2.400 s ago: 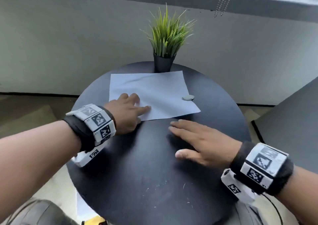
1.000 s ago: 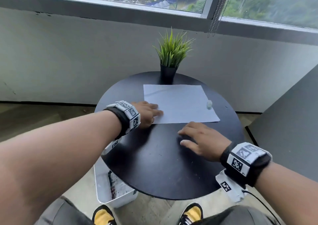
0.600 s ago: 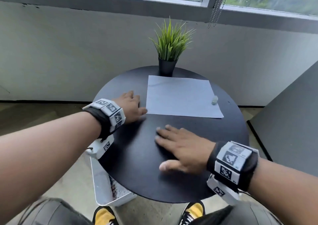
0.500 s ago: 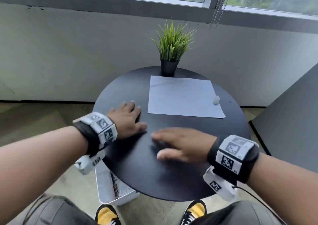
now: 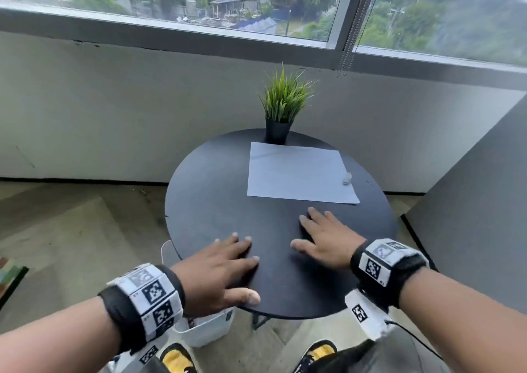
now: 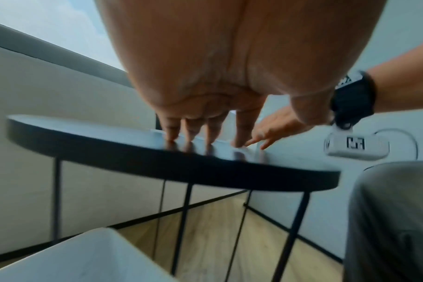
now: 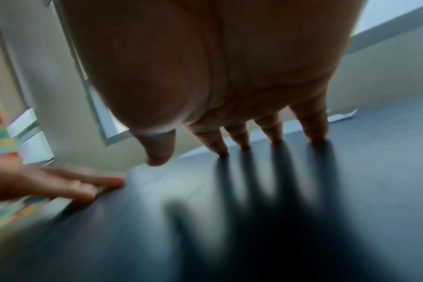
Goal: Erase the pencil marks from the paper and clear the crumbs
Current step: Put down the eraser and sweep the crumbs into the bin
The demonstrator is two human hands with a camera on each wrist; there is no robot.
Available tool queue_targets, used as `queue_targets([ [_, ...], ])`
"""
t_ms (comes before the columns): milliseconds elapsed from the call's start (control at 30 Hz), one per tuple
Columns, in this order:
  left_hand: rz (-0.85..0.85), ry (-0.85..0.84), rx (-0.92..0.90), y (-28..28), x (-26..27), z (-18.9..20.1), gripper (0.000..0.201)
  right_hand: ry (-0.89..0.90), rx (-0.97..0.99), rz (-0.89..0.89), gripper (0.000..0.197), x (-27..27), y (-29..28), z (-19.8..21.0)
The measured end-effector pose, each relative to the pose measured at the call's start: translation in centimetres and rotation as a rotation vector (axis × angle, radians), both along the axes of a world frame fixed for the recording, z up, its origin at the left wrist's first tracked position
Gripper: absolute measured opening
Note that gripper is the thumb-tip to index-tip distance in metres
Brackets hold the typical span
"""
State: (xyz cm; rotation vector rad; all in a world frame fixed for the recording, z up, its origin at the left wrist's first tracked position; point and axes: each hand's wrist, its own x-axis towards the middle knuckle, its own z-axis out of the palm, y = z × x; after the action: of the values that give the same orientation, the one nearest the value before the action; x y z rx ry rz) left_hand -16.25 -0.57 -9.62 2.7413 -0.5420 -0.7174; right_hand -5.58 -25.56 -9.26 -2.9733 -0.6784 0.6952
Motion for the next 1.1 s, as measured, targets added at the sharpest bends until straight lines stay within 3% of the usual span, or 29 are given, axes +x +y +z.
queue_targets([
  [67, -0.004, 0.004, -0.111, -0.9, 0.1, 1.2, 0.083, 0.069, 0.073, 0.216, 0.071, -2.5, 0.0, -0.3],
  [133, 0.084, -0.065, -0.141, -1.0, 1.5, 1.8, 0.085, 0.094, 0.241, 0.289, 0.066, -2.9, -0.5, 0.5],
  [267, 0.217, -0.084, 0.071, -0.4, 6.0, 1.2, 0.079, -0.075, 0.209, -0.099, 0.068, 2.4, -2.5, 0.7],
  [333, 0.225, -0.073, 0.167, -0.6, 7.4, 0.7, 0.079, -0.087, 0.091, -0.127, 0.082, 3.5, -2.5, -0.2],
  [400, 0.158, -0.038, 0.215, -1.2, 7.8, 0.7, 0.081, -0.057, 0.001, -0.008, 0.099, 2.0, -1.5, -1.0],
  [433, 0.089, -0.019, 0.202, -1.6, 7.9, 0.9, 0.075, -0.036, 0.008, 0.099, 0.098, 0.7, -1.0, -0.9],
  [533, -0.010, -0.033, 0.051, -2.7, 8.2, 2.2, 0.046, 0.075, 0.239, 0.362, 0.070, -2.6, -0.7, 0.4],
  [567, -0.012, -0.067, 0.021, -2.9, 8.4, 2.4, 0.044, 0.057, 0.320, 0.344, 0.066, -2.3, -1.2, 0.5],
  [633, 0.023, -0.119, 0.047, -3.2, 8.7, 2.1, 0.048, -0.050, 0.366, 0.109, 0.066, 0.1, -3.0, 0.2],
  [700, 0.041, -0.071, 0.106, -3.6, 8.4, 1.7, 0.065, -0.088, 0.184, -0.153, 0.076, 1.9, -4.3, -0.5],
  [733, -0.004, -0.044, 0.122, -3.8, 8.3, 1.5, 0.065, -0.079, 0.083, -0.177, 0.081, 1.9, -4.3, -1.0],
  [833, -0.110, -0.040, 0.007, -4.3, 7.7, 2.2, 0.041, -0.046, 0.015, 0.123, 0.090, -2.2, -2.9, -1.5],
  [933, -0.099, -0.140, -0.071, -4.6, 7.6, 2.9, 0.033, 0.080, 0.303, 0.294, 0.080, -5.9, -3.0, 0.0],
  [967, -0.085, -0.158, -0.062, -4.5, 7.6, 2.8, 0.035, 0.031, 0.401, 0.228, 0.079, -5.4, -3.8, 0.2],
  [1033, -0.016, -0.109, 0.048, -4.2, 7.5, 2.1, 0.065, -0.132, 0.480, -0.117, 0.079, -2.9, -6.5, 0.2],
  [1100, 0.035, -0.061, 0.202, -3.9, 6.7, 1.3, 0.099, -0.177, 0.363, -0.457, 0.079, -0.1, -9.7, -0.6],
])
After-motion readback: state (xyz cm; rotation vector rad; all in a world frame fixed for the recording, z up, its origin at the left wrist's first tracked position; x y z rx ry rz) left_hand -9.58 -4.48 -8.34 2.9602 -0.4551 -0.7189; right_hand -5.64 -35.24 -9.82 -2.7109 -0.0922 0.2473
